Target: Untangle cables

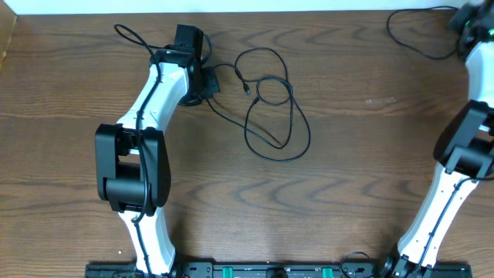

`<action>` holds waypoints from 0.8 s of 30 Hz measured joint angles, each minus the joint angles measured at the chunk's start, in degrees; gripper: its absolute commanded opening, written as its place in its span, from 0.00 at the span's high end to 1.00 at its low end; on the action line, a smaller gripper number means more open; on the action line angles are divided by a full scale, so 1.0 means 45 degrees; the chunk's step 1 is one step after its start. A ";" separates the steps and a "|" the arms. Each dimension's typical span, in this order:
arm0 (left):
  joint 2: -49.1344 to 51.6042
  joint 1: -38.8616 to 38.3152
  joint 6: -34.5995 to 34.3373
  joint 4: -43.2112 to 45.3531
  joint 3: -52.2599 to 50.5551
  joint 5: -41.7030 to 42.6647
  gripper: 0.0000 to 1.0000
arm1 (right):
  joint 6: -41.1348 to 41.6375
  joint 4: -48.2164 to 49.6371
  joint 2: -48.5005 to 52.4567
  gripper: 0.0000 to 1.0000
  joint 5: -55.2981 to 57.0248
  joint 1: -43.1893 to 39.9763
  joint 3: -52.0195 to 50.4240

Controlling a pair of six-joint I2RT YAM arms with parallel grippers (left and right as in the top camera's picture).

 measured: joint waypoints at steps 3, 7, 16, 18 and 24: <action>0.0000 -0.0044 0.0000 -0.0010 0.0000 0.0005 0.92 | -0.0005 -0.0063 0.0325 0.01 -0.0034 -0.0015 -0.0097; 0.0000 -0.0049 0.0000 -0.0015 0.0000 0.0000 0.92 | -0.0015 -0.0053 0.0155 0.01 -0.0491 -0.0034 -0.0097; 0.0000 -0.0049 0.0000 -0.0019 0.0000 0.0000 0.92 | -0.0010 -0.1273 -0.1923 0.01 -0.3745 -0.0219 -0.0097; 0.0000 -0.0049 0.0019 -0.0015 0.0000 0.0000 0.92 | -0.0010 -0.1987 -0.2778 0.01 -0.3541 -0.0199 -0.0097; 0.0000 -0.0049 0.0359 0.0029 0.0000 0.0000 0.92 | -0.0185 -0.3560 -0.4804 0.01 -0.1321 -0.0194 0.0019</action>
